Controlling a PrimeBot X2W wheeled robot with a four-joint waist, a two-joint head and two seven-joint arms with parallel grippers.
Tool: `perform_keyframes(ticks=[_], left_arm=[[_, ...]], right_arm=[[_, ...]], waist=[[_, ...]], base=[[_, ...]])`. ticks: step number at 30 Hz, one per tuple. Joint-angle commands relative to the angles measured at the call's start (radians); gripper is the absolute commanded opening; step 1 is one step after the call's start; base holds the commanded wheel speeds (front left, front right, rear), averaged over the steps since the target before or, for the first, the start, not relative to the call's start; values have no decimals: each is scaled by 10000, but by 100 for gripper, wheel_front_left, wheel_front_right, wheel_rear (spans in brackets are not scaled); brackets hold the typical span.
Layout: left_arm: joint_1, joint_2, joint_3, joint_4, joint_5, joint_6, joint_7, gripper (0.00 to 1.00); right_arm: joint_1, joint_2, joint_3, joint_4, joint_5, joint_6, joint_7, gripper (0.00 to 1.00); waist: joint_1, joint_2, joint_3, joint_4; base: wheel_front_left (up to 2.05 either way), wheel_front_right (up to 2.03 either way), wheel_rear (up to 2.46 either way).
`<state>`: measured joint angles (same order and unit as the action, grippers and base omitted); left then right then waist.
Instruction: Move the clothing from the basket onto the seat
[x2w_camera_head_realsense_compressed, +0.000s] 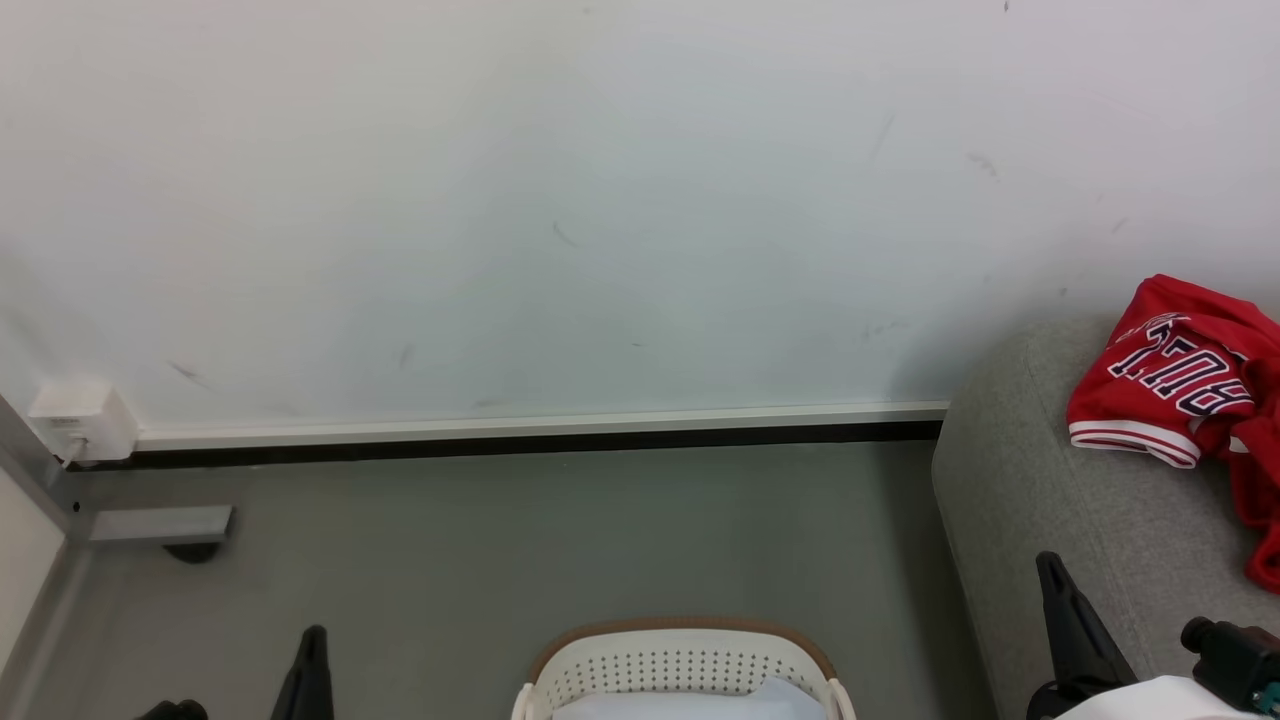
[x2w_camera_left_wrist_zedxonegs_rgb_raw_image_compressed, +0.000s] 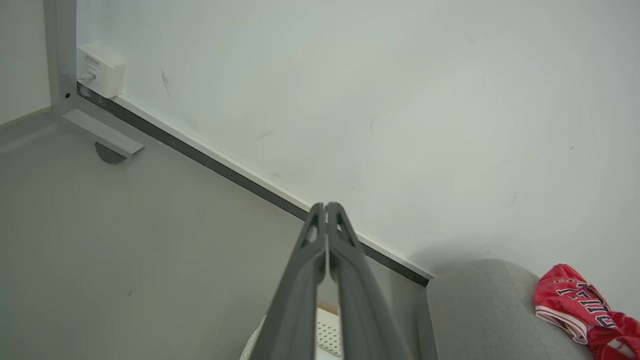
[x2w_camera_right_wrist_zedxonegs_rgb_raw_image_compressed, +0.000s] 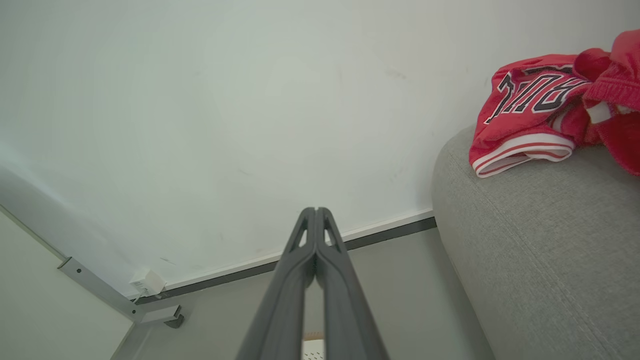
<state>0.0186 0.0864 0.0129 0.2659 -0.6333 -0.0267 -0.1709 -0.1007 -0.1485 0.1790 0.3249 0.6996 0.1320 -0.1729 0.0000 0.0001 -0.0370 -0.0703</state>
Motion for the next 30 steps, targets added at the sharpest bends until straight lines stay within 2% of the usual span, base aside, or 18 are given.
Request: perform_keyframes(ticks=[1,30], left_arm=[[-300,51,85,-174,-412,-59,104,0],[-699,-105,443,-205,-4004,-453,1160,0]], right_arm=[[-184,15,-169,-197,399,-4,95,0],[-166,364,-1213,-452,3763,-10,1137,0]], waist=[[0,-1,6,11],[0,-1,116,203]], base=[[0,0,0],[0,0,0]])
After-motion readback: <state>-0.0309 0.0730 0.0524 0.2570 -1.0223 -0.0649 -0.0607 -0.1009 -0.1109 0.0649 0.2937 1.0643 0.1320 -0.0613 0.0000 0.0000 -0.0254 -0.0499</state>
